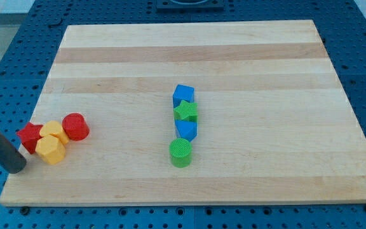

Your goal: Push the red star to the center left of the board

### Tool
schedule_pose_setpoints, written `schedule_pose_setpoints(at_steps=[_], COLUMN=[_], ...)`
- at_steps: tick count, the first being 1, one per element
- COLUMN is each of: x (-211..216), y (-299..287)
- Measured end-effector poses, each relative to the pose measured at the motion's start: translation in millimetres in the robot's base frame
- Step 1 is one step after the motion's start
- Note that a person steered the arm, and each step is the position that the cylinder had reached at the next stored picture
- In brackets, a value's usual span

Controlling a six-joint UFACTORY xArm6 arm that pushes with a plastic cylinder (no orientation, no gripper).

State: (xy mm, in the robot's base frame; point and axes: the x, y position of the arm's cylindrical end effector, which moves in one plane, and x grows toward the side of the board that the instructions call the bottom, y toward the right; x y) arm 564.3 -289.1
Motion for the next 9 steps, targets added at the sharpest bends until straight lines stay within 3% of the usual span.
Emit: schedule_pose_setpoints(at_steps=[3,7,9], x=[-58.5,-74.4,-115.1], y=[17.4,-16.0,-10.5])
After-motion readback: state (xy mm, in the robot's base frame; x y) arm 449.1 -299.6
